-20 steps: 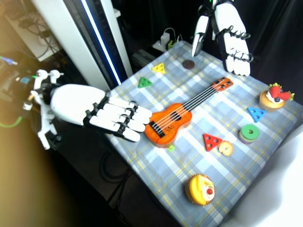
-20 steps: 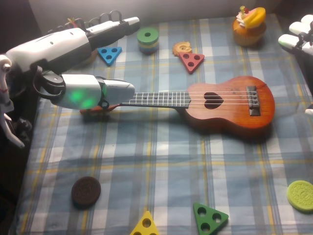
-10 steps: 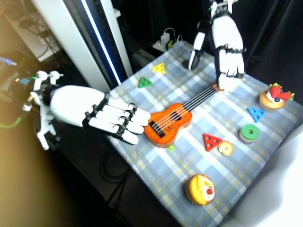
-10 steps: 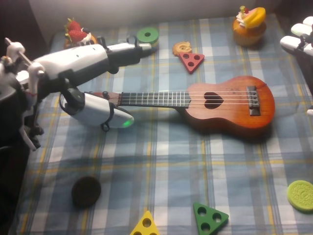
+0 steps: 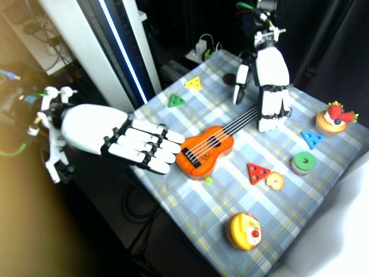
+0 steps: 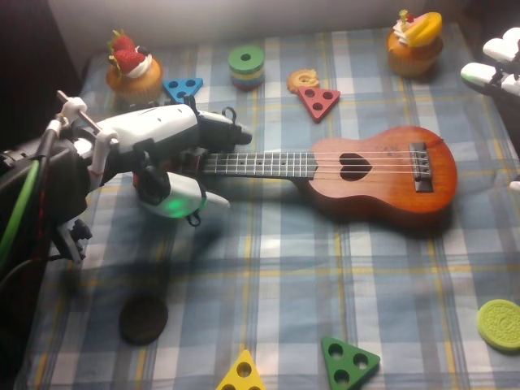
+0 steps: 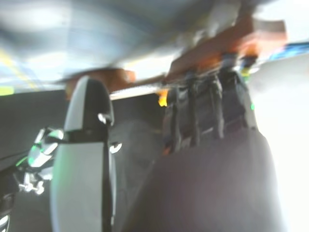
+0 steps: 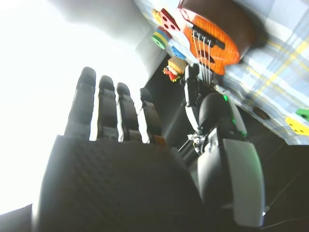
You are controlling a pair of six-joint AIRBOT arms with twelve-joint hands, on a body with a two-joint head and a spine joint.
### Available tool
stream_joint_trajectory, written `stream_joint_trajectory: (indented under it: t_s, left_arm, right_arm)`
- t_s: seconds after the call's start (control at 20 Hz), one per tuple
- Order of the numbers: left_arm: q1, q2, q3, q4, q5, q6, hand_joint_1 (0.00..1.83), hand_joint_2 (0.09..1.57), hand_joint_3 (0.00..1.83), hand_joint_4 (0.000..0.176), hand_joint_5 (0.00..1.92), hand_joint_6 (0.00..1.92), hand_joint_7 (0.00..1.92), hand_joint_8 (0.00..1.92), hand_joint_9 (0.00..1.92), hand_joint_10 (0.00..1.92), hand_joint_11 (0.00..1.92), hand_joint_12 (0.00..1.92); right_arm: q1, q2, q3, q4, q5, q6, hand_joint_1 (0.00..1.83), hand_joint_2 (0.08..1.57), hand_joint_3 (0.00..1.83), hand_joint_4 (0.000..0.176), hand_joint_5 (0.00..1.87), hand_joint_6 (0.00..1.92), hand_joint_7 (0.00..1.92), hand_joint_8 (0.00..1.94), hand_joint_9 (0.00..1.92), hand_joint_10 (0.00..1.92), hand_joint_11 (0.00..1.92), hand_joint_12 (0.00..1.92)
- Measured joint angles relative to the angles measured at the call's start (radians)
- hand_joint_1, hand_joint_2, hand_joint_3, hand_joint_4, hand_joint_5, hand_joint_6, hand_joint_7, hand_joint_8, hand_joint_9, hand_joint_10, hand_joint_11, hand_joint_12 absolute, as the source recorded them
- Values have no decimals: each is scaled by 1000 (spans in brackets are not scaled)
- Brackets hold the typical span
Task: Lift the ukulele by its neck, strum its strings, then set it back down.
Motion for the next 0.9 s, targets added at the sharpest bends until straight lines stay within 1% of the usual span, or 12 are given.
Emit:
stream_joint_trajectory:
  t_s: [0.05, 0.1, 0.15, 0.2, 0.25, 0.3, 0.45, 0.5, 0.6, 0.65, 0.75, 0.9]
  left_arm:
    - [3, -5, 8, -13, -14, 0, 1197, 1174, 8, 0, 789, 947, 757, 1289, 445, 1518, 251, 1902]
    - [9, -11, 15, -26, -21, 0, 1142, 1185, 9, 0, 805, 1201, 592, 1602, 436, 1817, 306, 1917]
    - [10, -18, 24, -35, -29, 0, 1241, 1132, 0, 0, 544, 1528, 493, 1857, 421, 1900, 280, 1920]
    - [10, -19, 26, -41, -28, 0, 1272, 1130, 0, 0, 474, 1821, 510, 1908, 490, 1917, 360, 1921]
    - [23, -25, 31, -42, -22, 4, 1271, 1138, 1, 0, 480, 1820, 516, 1918, 499, 1920, 358, 1921]
    - [24, -30, 31, -65, -24, 40, 1144, 1186, 25, 0, 719, 1430, 553, 1920, 565, 1921, 440, 1921]
    - [21, -38, 33, -102, -27, 92, 1124, 1191, 1, 0, 812, 1287, 604, 1912, 652, 1921, 532, 1921]
    - [21, -38, 33, -106, -28, 92, 1292, 1064, 0, 0, 682, 1723, 764, 1918, 851, 1921, 847, 1921]
    - [21, -25, 17, -108, -31, 92, 1314, 1058, 1, 0, 776, 1911, 948, 1921, 1084, 1921, 1168, 1921]
    - [21, -14, 4, -101, -34, 85, 1277, 1098, 7, 0, 824, 1919, 990, 1921, 1135, 1921, 1266, 1921]
    - [21, 9, -19, -66, -31, 42, 1382, 1084, 0, 0, 921, 1921, 1113, 1921, 1287, 1921, 1438, 1921]
    - [21, 37, -48, -9, -39, -6, 1381, 1117, 12, 0, 1031, 1921, 1248, 1921, 1418, 1921, 1528, 1921]
  right_arm:
    - [0, 0, 0, 0, 0, 0, 445, 1318, 2, 19, 0, 0, 0, 0, 0, 0, 0, 117]
    - [0, 0, 0, -1, 2, 0, 441, 1315, 0, 10, 0, 0, 0, 0, 0, 0, 0, 120]
    - [0, 0, 0, 0, 1, 1, 424, 1314, 0, 20, 0, 0, 0, 0, 0, 0, 0, 39]
    - [0, 0, 0, 0, 2, 3, 454, 1317, 1, 9, 0, 0, 0, 0, 0, 0, 0, 15]
    - [0, 0, 0, 0, 5, 5, 461, 1318, 1, 8, 0, 0, 0, 0, 0, 0, 0, 11]
    - [0, 0, 1, 5, 7, 7, 485, 1316, 0, 2, 0, 0, 0, 0, 0, 0, 0, 1]
    - [0, 3, 1, 1, 24, 21, 453, 1314, 0, 0, 0, 0, 0, 0, 0, 0, 0, 0]
    - [-7, 6, 1, 4, 44, 29, 389, 1295, 13, 0, 0, 0, 0, 0, 71, 13, 0, 609]
    - [-15, 15, 1, 11, 68, 52, 435, 1308, 1, 0, 0, 0, 0, 0, 2, 0, 0, 135]
    - [-15, 21, 1, 11, 74, 58, 469, 1305, 0, 0, 0, 0, 0, 0, 0, 0, 0, 84]
    - [-23, 26, 1, 11, 97, 75, 483, 1305, 0, 0, 0, 0, 0, 0, 0, 0, 0, 126]
    - [-26, 30, 1, -3, 105, 86, 520, 1331, 4, 0, 0, 0, 0, 0, 0, 0, 0, 0]
